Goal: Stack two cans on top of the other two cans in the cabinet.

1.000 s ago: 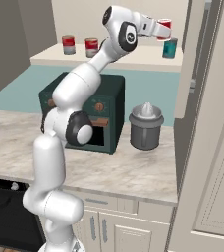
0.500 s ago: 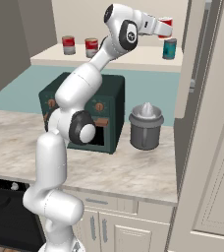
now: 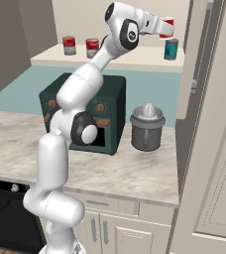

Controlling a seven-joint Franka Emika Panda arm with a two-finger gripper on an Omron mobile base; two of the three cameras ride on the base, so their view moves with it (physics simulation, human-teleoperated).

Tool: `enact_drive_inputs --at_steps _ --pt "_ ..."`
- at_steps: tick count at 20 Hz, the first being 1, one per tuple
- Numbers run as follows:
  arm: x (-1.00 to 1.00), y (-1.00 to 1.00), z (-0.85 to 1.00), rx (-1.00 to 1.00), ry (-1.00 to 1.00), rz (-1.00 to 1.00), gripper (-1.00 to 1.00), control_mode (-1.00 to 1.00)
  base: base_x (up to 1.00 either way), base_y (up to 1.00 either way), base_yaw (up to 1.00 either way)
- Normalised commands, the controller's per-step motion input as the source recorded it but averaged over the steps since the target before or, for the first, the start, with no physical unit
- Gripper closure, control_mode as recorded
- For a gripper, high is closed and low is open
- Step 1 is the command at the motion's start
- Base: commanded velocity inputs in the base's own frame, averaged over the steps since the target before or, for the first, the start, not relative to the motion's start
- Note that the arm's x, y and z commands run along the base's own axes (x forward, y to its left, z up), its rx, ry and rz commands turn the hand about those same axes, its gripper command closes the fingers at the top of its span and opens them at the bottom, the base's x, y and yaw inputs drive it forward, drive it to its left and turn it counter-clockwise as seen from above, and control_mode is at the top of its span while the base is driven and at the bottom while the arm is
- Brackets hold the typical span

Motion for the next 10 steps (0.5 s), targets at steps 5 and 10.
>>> enact_drive_inputs --at_steps 5,10 --pt "0.00 -0.03 0.00 0.00 0.01 0.00 1.00 -1.00 0.00 0.00 0.00" --pt "0.04 -0.08 0.00 0.01 0.02 0.00 1.00 -1.00 0.00 0.00 0.00"
